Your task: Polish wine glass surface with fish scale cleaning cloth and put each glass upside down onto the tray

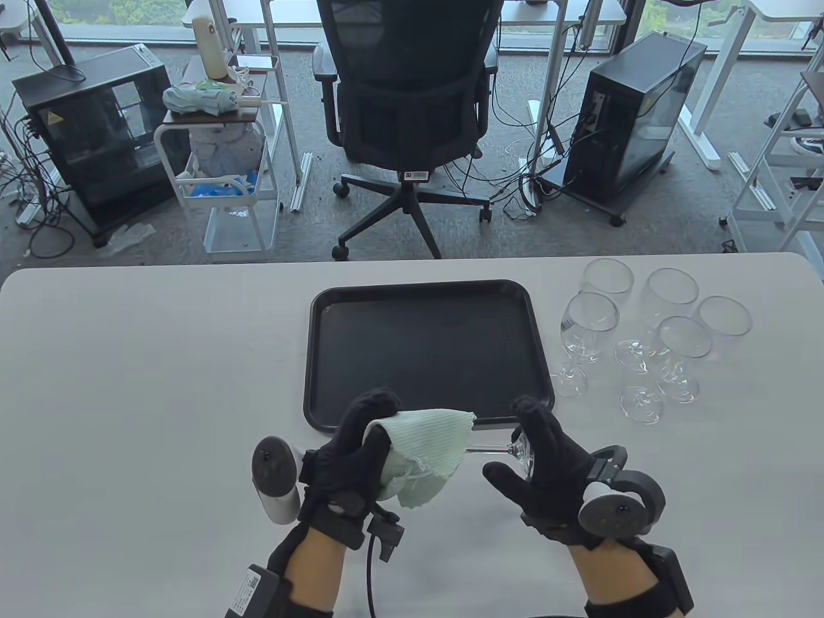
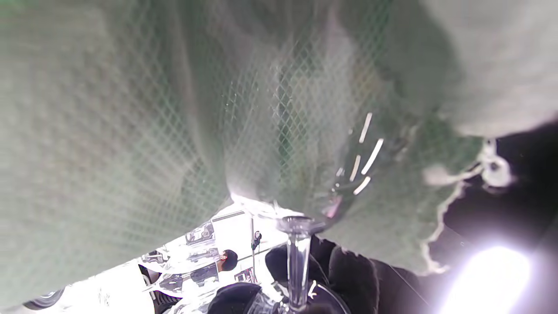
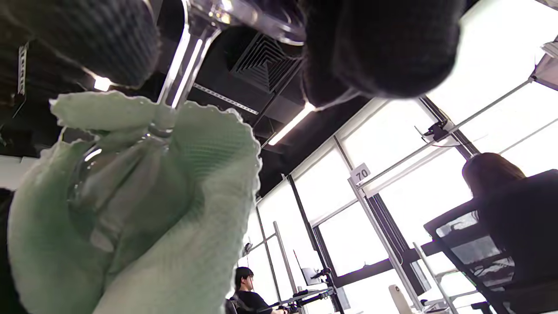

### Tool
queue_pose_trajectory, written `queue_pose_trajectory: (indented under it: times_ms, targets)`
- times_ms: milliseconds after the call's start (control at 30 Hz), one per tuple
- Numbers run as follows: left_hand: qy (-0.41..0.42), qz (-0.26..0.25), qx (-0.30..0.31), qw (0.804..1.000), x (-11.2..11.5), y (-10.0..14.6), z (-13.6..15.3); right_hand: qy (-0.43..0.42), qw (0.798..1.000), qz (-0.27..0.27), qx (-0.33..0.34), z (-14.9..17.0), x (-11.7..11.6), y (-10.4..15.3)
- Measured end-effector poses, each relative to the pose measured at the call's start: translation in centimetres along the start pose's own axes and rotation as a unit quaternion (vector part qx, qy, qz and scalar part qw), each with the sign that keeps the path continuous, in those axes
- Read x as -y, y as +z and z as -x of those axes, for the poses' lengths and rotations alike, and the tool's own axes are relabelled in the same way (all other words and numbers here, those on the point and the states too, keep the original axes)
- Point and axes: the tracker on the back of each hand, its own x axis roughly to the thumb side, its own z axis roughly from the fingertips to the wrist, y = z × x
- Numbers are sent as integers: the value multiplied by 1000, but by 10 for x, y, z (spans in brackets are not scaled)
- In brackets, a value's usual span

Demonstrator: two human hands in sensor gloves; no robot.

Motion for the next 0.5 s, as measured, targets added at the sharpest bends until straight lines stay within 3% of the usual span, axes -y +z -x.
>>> queue_pose_trajectory:
  times_ms: [67,133,167,267,333,400,500]
  targets:
    - [-13,-1,13,1000,3,1,0,-60,996,-3,-66,8,-4,1]
    - [-45,-11,48,998,3,1,-3,-138,976,-35,-165,16,-9,2]
    - [-69,-24,60,995,2,1,-4,-167,967,-56,-184,18,-11,2]
    - [-55,-17,46,997,-1,1,-4,-105,985,-61,-125,13,-9,0]
    - [-40,-28,20,999,-6,1,0,-19,997,-59,-39,5,-8,-3]
    - [-7,-4,-10,1000,-6,0,3,66,997,-27,39,0,-5,-3]
    - [-24,1,-3,1000,-4,0,-1,-10,1000,-18,-4,6,-8,-2]
